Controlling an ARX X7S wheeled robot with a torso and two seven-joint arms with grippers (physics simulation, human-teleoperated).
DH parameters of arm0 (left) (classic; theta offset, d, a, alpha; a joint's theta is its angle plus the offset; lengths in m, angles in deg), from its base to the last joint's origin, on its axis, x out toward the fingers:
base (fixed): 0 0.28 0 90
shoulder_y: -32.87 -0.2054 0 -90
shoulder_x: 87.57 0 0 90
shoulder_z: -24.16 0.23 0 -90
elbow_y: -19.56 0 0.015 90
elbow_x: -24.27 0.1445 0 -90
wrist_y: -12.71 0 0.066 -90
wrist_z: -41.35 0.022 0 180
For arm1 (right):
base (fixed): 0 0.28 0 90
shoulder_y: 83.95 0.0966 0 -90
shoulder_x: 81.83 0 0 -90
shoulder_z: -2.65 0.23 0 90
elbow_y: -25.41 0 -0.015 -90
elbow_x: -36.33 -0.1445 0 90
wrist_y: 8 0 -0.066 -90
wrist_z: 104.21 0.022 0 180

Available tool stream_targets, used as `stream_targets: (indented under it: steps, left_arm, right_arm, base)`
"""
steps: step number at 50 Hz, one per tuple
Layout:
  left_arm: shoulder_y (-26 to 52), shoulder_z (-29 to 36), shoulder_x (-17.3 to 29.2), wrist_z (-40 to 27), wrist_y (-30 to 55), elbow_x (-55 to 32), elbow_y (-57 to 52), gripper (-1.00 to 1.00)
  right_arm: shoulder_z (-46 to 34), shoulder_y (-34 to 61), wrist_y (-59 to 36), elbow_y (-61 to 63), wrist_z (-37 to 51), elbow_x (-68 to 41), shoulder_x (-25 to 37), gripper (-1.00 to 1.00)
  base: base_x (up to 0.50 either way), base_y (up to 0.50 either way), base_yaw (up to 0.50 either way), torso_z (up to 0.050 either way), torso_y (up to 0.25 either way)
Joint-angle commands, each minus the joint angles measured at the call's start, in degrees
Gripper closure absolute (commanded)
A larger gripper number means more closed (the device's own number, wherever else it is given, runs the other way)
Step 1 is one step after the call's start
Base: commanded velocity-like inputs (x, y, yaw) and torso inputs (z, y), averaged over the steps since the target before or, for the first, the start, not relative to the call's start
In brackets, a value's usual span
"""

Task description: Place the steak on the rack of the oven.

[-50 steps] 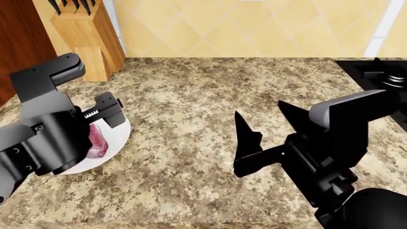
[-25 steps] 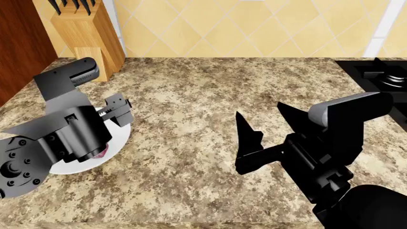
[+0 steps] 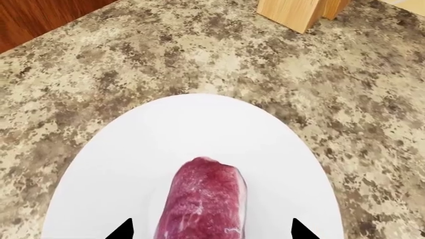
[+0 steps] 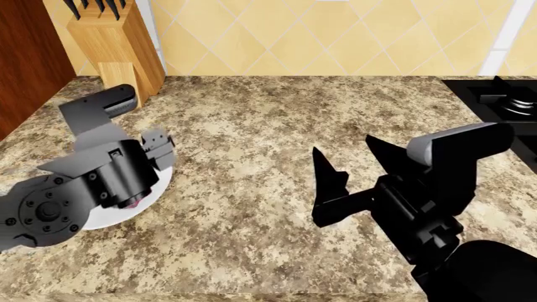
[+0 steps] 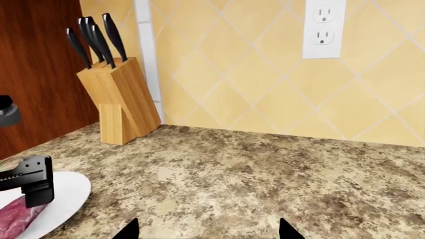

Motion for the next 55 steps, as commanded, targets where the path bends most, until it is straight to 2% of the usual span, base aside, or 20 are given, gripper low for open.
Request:
stream_targets:
  steps: [1,25,47,48,55]
  left_arm:
    - [-0.9,0.7,-0.2,0.5,0.5,-0.9,1.6,-1.00]
    - [-2.7,1.3,-2.2,2.1,0.6,-2.2,3.8,-1.00]
    - [-4.0,0.6,-1.4,1.7,-0.9,-3.9,2.6,-1.00]
    - [-4.0,0.6,-1.4,1.6,-0.9,-3.9,2.5,1.00]
    - [-3.8,0.4,-1.2,1.9,-1.4,-3.6,1.8,1.00]
  right_arm:
    - [0.5,0.4,-0.6,0.6,1.9,-2.6,0.5,-1.00]
    - [-1.0,1.0,0.4,-0.3,1.8,-1.5,1.0,-1.00]
    - [-0.5,1.1,0.1,1.3,4.7,-4.9,1.9,-1.00]
    - [-0.6,1.1,0.1,1.4,4.7,-4.9,1.9,-1.00]
    - [-0.6,0.9,0.6,1.4,4.7,-4.9,2.1,-1.00]
  base:
    - [0.00,0.00,0.00,0.000,0.000]
    - [0.00,0.00,0.00,0.000,0.000]
    - [0.00,0.00,0.00,0.000,0.000]
    - [0.00,0.00,0.00,0.000,0.000]
    - [0.00,0.00,0.00,0.000,0.000]
